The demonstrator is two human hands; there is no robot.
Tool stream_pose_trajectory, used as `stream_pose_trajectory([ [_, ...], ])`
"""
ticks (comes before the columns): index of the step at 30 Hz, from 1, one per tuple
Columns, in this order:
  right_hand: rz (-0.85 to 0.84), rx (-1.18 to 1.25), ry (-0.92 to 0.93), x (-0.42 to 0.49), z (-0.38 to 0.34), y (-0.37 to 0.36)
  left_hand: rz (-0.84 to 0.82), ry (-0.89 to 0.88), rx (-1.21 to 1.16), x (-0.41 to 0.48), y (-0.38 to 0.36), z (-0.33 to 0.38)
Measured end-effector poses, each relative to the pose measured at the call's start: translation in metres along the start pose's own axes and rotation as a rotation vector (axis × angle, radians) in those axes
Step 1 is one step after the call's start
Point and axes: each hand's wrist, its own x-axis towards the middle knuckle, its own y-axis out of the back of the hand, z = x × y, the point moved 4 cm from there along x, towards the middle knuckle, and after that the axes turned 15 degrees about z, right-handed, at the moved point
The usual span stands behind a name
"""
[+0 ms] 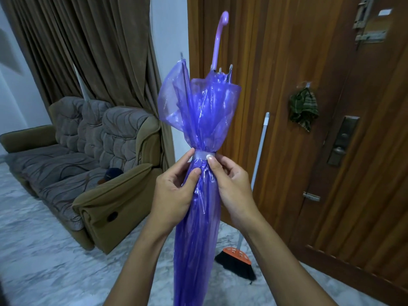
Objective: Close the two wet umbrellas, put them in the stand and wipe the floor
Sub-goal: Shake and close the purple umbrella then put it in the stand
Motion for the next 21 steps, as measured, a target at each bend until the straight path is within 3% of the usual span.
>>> stream_pose_trajectory([
  [4,0.003,-0.061,0.071,0.0,0.011,0.016,0.003,0.031,-0.028,0.001,-0.016,-0.009],
  [8,0.106,-0.185,0.192,0.008,0.004,0.049,-0.107,0.183,-0.111,-0.003,-0.047,-0.017],
  [11,0.148,-0.258,0.204,0.011,0.0,0.082,-0.088,0.239,-0.142,-0.003,-0.077,-0.019],
  [14,0.187,-0.299,0.202,0.009,-0.009,0.117,-0.071,0.217,-0.162,-0.005,-0.116,-0.023],
  [21,0.404,-0.472,0.262,-0.001,-0.042,0.231,-0.249,0.276,-0.222,-0.056,-0.234,-0.04],
])
